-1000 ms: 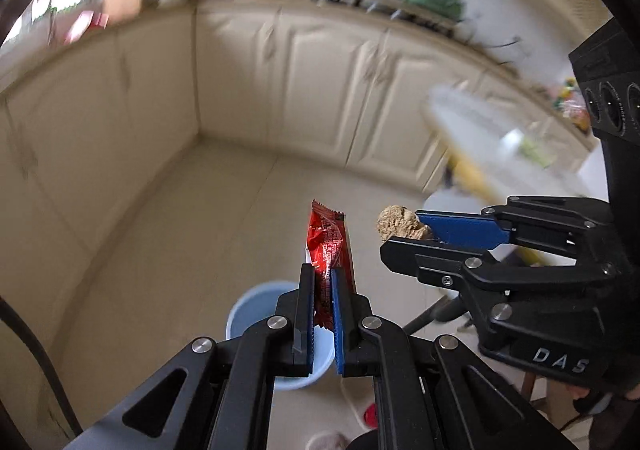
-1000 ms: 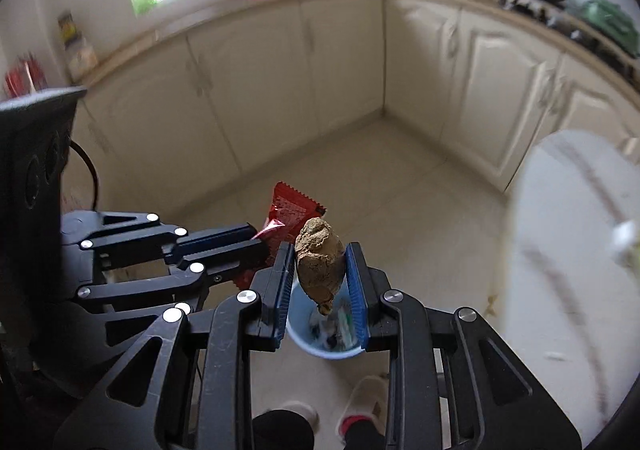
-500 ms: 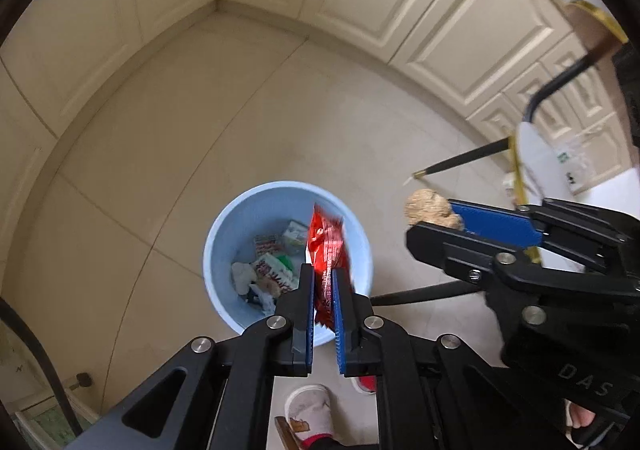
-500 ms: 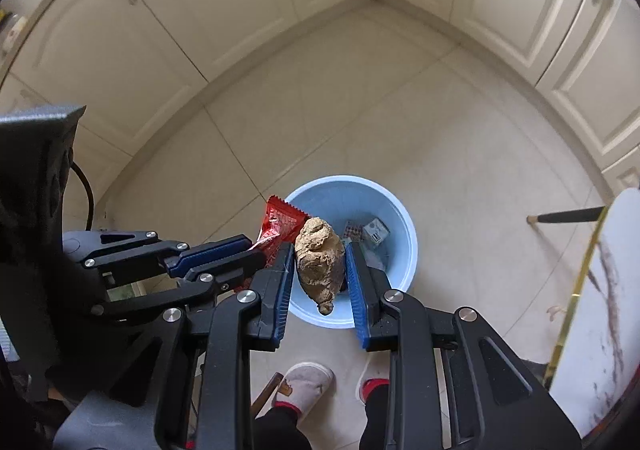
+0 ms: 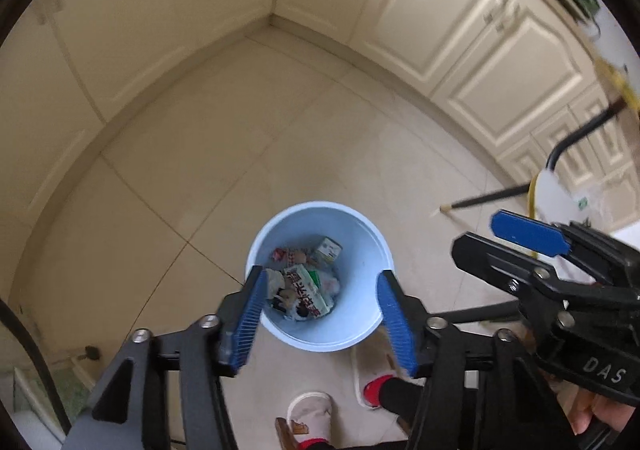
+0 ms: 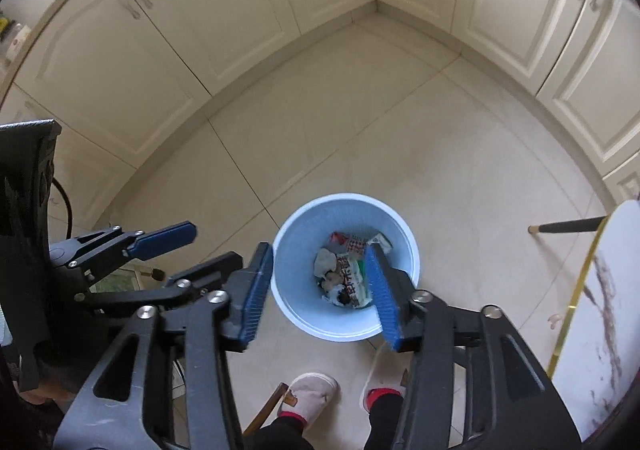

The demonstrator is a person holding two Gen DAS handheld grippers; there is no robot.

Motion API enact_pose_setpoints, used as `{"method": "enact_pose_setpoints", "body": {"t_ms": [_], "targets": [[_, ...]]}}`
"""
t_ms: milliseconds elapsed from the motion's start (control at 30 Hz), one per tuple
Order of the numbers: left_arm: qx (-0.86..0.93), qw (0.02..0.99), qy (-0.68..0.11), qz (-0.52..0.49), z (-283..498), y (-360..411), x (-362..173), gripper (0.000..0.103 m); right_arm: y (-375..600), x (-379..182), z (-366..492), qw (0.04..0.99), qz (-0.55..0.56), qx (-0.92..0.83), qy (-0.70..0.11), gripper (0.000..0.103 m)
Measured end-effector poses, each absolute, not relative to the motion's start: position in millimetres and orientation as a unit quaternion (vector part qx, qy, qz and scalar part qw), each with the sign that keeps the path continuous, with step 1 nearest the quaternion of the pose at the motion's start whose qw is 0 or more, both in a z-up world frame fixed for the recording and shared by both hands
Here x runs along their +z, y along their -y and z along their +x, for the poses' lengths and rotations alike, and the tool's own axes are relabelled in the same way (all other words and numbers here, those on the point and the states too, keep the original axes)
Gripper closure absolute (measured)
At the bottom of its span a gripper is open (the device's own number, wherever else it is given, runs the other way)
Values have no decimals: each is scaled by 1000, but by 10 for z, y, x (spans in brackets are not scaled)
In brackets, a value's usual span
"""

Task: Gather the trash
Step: 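Move both tools back toward the table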

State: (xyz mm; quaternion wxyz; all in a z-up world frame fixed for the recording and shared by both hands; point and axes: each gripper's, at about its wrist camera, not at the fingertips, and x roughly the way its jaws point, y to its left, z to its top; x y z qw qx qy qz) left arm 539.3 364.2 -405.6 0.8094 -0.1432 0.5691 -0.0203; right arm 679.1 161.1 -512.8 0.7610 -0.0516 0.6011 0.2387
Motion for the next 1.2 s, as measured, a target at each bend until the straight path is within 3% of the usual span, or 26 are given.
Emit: {"method": "enact_pose_setpoints", "body": {"t_ms": [100,167,267,433,600,767,933,1133,1200], "targets": [[6,822,-549,-154,5198,-3679,-3823,41,-1651,-4822,6637,776,-62,240,-580,38],[18,831,-534,-154,5107,-3670,-3637,40,-1653,-4574,6513,786,-64,247,-562,36],[41,855,-497,-142,4896,-3593,-3250,37,-1657,-4230,6326,803,-72,247,-538,19],[53,895,-427,-118,4543,-3334,-2610,29,-1559,-3532,5930,838,-70,257,-477,17],[51,933,-344,-94,4146,-2815,-2028,17,-1233,-2728,5500,885,-65,237,-396,0],[74,967,-233,-68,3650,-2222,-1560,6,-938,-2010,5000,924,-61,216,-310,0],[59,984,-164,-48,3238,-1754,-1294,1,-587,-1453,4501,960,-69,161,-217,0],[48,993,-109,-25,2495,-1122,-1266,1,-308,-1052,3958,979,-69,113,-154,0],[45,995,-93,-18,2103,-964,-1507,1,-176,-974,3815,983,-61,102,-142,0]]}}
